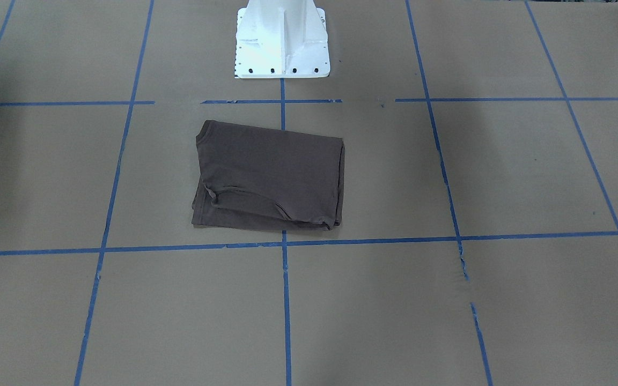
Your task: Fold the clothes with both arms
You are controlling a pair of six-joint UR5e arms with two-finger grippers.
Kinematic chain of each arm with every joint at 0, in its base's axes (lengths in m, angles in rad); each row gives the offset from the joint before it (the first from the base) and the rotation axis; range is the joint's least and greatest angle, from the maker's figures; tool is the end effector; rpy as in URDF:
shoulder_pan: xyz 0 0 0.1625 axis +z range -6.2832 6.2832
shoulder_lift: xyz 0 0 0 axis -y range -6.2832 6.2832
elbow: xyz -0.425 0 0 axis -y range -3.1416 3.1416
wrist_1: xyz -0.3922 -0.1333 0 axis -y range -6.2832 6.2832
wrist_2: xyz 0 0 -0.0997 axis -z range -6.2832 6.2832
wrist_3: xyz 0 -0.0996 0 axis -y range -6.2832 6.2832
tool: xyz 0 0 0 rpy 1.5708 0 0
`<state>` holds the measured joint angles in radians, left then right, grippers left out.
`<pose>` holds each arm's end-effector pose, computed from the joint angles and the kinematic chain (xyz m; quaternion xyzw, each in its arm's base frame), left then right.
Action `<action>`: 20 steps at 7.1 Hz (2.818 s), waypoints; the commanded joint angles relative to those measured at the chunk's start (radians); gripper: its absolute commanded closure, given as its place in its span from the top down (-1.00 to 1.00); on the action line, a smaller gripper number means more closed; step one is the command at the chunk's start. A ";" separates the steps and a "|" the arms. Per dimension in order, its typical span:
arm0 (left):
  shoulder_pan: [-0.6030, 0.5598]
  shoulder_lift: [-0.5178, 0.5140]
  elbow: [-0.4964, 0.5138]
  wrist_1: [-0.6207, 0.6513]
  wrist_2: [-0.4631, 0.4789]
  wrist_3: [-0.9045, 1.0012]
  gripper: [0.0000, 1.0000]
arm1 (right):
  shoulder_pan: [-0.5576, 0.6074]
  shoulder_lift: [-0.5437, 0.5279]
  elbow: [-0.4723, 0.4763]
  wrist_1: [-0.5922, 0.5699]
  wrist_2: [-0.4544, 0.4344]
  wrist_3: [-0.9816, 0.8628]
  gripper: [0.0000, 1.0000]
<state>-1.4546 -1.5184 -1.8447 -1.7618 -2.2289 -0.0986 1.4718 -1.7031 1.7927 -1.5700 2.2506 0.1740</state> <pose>-0.0159 -0.4884 0.5330 0.1588 0.3352 0.0743 0.9257 0.0268 -0.4457 0.6168 -0.0031 -0.3358 0.0203 0.9417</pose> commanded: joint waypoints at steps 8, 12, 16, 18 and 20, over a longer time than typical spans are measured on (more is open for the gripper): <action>-0.105 0.092 0.145 0.047 -0.102 0.149 1.00 | 0.027 -0.038 0.008 0.001 0.021 0.001 1.00; -0.105 0.064 0.150 0.090 -0.081 0.198 1.00 | 0.025 -0.038 0.004 -0.004 0.021 -0.001 1.00; -0.104 0.070 0.160 0.041 -0.084 0.198 1.00 | 0.025 -0.059 0.025 0.014 0.018 -0.010 1.00; -0.104 0.070 0.160 0.041 -0.084 0.197 1.00 | 0.025 -0.073 0.037 0.031 0.020 -0.068 1.00; -0.105 0.072 0.159 0.039 -0.086 0.197 1.00 | 0.025 -0.075 0.036 0.030 0.020 -0.094 1.00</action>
<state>-1.5593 -1.4471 -1.6847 -1.7214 -2.3142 0.0984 1.4972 -1.7765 1.8282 -1.5410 2.2701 0.0940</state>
